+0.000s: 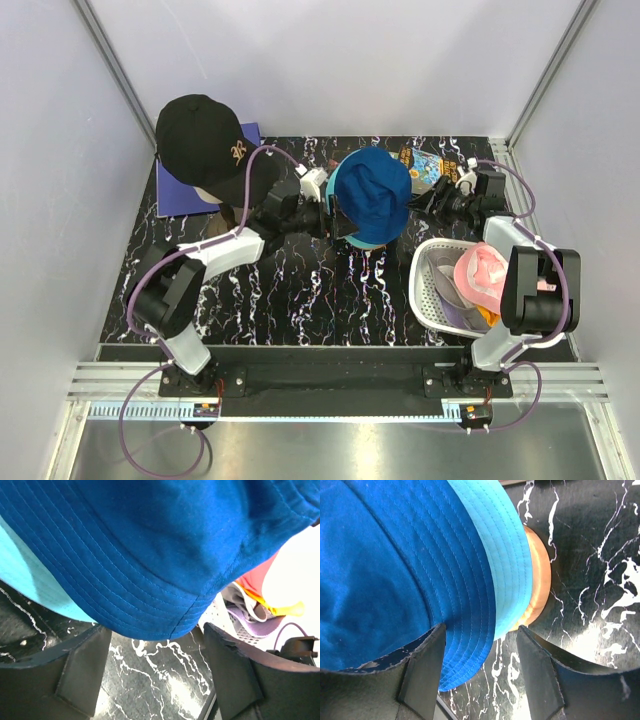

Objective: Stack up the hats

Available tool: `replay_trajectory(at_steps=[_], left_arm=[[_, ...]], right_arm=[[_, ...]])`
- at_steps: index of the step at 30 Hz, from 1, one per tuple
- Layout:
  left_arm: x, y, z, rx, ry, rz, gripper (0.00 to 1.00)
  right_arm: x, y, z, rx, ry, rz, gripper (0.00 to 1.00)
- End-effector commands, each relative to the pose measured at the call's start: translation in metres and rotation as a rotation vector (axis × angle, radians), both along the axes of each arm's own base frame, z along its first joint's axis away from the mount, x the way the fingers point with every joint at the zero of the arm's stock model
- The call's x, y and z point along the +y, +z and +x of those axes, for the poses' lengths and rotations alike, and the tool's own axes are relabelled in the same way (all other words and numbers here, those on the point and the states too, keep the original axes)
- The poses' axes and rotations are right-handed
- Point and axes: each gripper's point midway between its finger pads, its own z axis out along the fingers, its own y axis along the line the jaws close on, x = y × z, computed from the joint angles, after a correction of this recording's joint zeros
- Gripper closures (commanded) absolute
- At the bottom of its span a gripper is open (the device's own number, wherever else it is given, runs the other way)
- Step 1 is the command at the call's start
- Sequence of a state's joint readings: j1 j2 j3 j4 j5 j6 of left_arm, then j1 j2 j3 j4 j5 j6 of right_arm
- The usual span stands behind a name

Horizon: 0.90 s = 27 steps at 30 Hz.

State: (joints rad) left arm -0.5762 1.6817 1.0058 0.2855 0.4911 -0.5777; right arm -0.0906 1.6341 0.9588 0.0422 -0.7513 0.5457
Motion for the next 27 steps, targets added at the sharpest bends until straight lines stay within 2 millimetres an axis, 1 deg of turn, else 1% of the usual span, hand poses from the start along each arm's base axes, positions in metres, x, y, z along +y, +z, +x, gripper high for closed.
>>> replay_trajectory(at_steps=[1,2,5,6,7,9,11,12,15,16,17,18,19,20,23,25,26,27], left_arm=[[-0.006,0.034,0.004,-0.093,-0.027,-0.099,0.26],[-0.006,0.034,0.006,-0.087,-0.024,-0.106,0.31],[-0.004,0.029,0.009,-0.063,-0.008,-0.108,0.41],[-0.003,0.028,0.010,-0.061,-0.002,-0.111,0.48],[-0.002,0.027,0.012,-0.058,0.006,-0.115,0.52],[0.000,0.026,0.015,-0.051,0.018,-0.127,0.58],[0.002,0.023,0.016,-0.036,0.029,-0.135,0.61],[0.002,0.023,0.018,-0.037,0.032,-0.143,0.67],[0.002,0.021,0.021,-0.021,0.034,-0.162,0.76],[0.003,0.021,0.023,-0.014,0.042,-0.171,0.81],[0.004,0.016,0.023,-0.001,0.047,-0.169,0.86],[0.004,0.017,0.025,-0.003,0.051,-0.181,0.90],[0.006,0.017,0.027,0.008,0.061,-0.193,0.97],[0.007,0.017,0.027,0.007,0.065,-0.205,1.00],[0.010,0.016,0.029,0.021,0.071,-0.219,1.00],[0.011,0.012,0.032,0.033,0.089,-0.204,1.00],[0.014,0.002,0.031,0.073,0.105,-0.172,1.00],[0.016,0.001,0.034,0.084,0.118,-0.156,1.00]], right_arm=[[0.001,0.023,0.001,-0.064,0.017,-0.029,0.33],[0.001,0.023,0.001,-0.065,0.018,-0.030,0.33],[0.001,0.023,-0.003,-0.049,0.018,-0.034,0.33],[0.002,0.022,-0.004,-0.045,0.019,-0.037,0.33],[0.000,0.022,-0.004,-0.044,0.017,-0.042,0.33],[0.000,0.020,-0.005,-0.041,0.016,-0.043,0.33],[0.001,0.019,-0.006,-0.035,0.019,-0.042,0.33],[0.002,0.019,-0.007,-0.035,0.021,-0.042,0.33],[0.003,0.020,-0.006,-0.039,0.024,-0.044,0.33],[0.003,0.021,-0.006,-0.041,0.025,-0.045,0.33],[0.004,0.020,-0.007,-0.037,0.027,-0.045,0.34],[0.004,0.019,-0.007,-0.033,0.024,-0.046,0.33],[0.003,0.020,-0.006,-0.037,0.024,-0.048,0.33],[0.003,0.020,-0.007,-0.035,0.022,-0.048,0.34],[0.003,0.019,-0.007,-0.034,0.022,-0.051,0.33],[0.003,0.019,-0.006,-0.033,0.016,-0.054,0.33],[0.002,0.018,-0.006,-0.029,0.009,-0.059,0.33],[0.001,0.019,-0.006,-0.030,0.007,-0.064,0.33]])
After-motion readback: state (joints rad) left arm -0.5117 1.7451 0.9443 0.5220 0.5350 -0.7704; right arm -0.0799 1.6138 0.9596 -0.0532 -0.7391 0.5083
